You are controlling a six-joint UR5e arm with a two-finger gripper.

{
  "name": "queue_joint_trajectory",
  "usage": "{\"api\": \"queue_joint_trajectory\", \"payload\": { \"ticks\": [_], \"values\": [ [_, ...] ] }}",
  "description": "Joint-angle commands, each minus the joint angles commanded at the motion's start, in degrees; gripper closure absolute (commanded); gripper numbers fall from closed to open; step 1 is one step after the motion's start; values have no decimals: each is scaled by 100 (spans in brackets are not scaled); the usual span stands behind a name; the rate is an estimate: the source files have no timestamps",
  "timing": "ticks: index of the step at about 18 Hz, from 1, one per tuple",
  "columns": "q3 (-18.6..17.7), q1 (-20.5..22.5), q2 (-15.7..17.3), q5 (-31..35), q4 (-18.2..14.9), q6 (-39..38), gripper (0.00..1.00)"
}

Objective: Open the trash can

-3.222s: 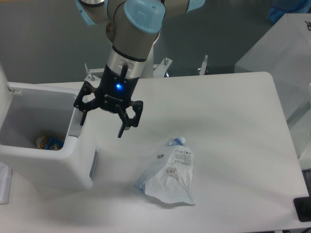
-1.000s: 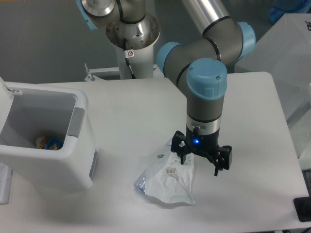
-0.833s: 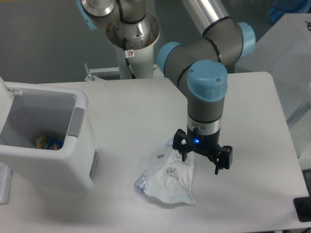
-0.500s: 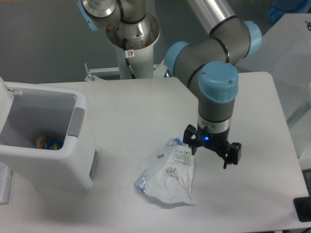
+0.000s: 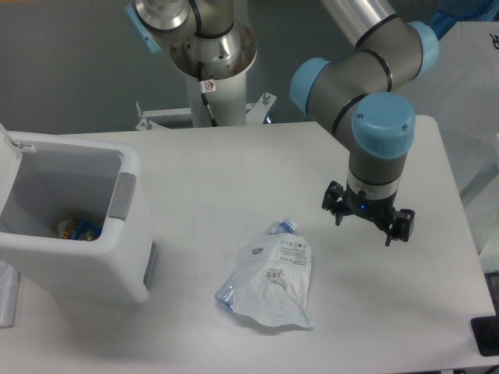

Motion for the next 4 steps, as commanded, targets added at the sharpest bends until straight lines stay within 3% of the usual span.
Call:
{"api": "queue_joint_trajectory", "payload": {
  "ticks": [4],
  "values": [
    [0, 26, 9, 18, 0, -9, 0]
  ]
}}
